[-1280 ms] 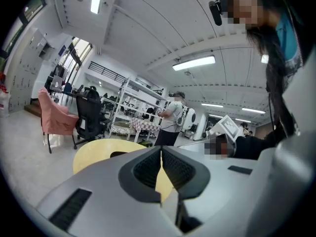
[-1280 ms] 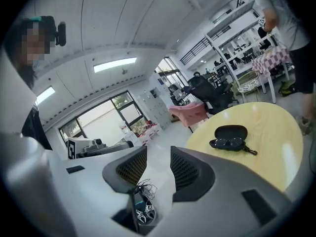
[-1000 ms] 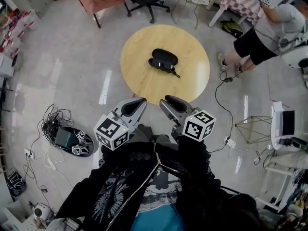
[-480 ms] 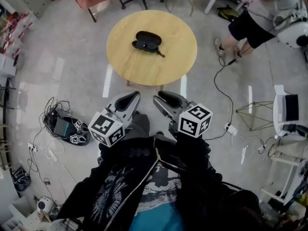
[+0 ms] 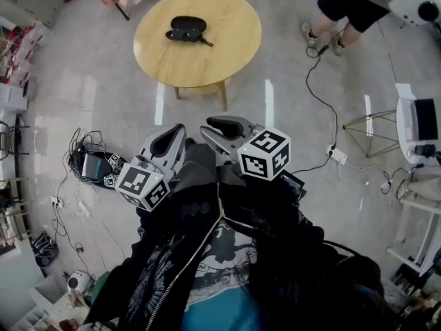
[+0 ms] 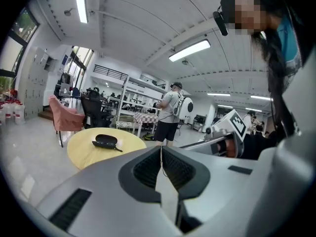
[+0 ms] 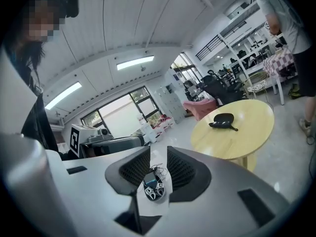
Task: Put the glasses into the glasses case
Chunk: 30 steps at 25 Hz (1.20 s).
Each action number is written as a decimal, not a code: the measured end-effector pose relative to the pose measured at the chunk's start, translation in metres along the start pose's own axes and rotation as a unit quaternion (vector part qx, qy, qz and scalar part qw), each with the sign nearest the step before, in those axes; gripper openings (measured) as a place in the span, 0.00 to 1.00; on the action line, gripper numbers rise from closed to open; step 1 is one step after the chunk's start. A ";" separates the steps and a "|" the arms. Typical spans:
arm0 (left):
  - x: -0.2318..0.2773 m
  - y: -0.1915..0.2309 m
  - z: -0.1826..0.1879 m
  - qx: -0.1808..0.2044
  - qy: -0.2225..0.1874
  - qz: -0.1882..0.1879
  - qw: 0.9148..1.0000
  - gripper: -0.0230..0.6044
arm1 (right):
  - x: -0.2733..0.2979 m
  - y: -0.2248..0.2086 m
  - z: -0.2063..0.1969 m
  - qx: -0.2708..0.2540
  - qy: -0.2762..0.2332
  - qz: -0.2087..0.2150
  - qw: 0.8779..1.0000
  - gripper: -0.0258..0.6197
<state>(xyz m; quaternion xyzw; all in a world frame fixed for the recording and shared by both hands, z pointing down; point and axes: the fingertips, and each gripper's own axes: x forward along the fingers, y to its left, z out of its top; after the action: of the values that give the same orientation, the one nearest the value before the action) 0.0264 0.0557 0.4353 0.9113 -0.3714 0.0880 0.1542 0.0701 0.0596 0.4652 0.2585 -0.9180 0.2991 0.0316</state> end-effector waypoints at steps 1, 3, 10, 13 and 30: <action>-0.003 -0.001 -0.001 0.000 0.002 0.003 1.000 0.06 | 0.000 0.004 -0.003 0.001 0.001 0.004 1.000 0.21; -0.006 -0.002 -0.005 -0.001 0.007 0.006 1.000 0.06 | 0.002 0.009 -0.010 0.002 0.006 0.008 1.000 0.21; -0.011 -0.005 -0.008 0.009 0.007 -0.001 1.000 0.06 | 0.011 0.021 -0.024 -0.006 0.016 0.019 1.000 0.19; -0.018 -0.005 -0.011 0.009 0.005 -0.001 1.000 0.06 | 0.016 0.026 -0.026 -0.009 0.019 0.021 1.000 0.17; -0.143 0.041 -0.030 -0.014 -0.030 0.000 0.999 0.06 | 0.082 0.118 -0.061 -0.018 0.034 -0.005 0.999 0.13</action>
<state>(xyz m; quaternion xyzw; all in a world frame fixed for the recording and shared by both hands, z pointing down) -0.1058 0.1314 0.4331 0.9111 -0.3774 0.0556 0.1560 -0.0650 0.1377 0.4703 0.2523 -0.9204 0.2906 0.0687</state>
